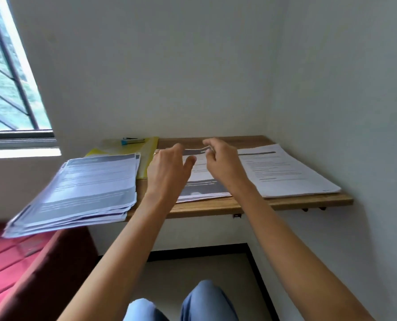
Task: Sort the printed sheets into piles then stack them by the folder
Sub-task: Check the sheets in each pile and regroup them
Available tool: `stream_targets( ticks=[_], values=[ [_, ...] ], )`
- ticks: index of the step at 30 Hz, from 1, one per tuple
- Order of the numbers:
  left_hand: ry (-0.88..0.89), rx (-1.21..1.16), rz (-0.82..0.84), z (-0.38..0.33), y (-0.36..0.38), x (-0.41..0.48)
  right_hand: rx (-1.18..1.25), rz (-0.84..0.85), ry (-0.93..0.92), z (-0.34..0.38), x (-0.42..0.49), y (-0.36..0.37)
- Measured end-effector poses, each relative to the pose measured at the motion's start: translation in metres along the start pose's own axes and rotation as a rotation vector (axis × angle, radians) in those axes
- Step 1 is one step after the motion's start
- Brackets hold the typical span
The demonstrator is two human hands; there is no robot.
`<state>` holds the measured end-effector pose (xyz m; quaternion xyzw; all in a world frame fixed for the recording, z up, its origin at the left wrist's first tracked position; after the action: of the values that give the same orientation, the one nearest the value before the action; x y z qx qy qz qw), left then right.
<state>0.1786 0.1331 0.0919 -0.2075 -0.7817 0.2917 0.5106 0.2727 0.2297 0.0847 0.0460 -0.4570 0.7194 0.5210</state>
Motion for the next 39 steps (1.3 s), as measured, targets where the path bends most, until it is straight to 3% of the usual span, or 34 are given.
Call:
stream_targets(
  ticks=[8, 16, 20, 25, 39],
  values=[
    [-0.227, 0.124, 0.066, 0.116, -0.039, -0.020, -0.021, 0.326, 0.014, 0.058, -0.008, 0.110],
    [-0.608, 0.340, 0.245, 0.237, -0.067, -0.055, -0.173, 0.493, 0.100, 0.083, -0.022, 0.186],
    [-0.820, 0.239, 0.299, 0.291, -0.070, -0.075, -0.272, 0.522, 0.102, 0.091, -0.027, 0.202],
    [-0.858, 0.125, 0.292, 0.316, -0.066, -0.079, -0.271, 0.559, 0.081, 0.104, -0.033, 0.214],
    [-0.805, 0.065, 0.100, 0.311, -0.077, -0.064, 0.317, 0.543, 0.360, 0.091, -0.026, 0.215]
  ],
)
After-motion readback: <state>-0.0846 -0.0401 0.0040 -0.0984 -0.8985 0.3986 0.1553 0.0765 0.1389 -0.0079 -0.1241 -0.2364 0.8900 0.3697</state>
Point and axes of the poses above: each hand's wrist, its own x-axis towards the middle knuckle, its own y-axis out of the palm, z = x × y, the point moved 10 cm from there along x, towards the middle knuckle, and after that the axes turned 5 degrees about y, right-handed, at the moved point
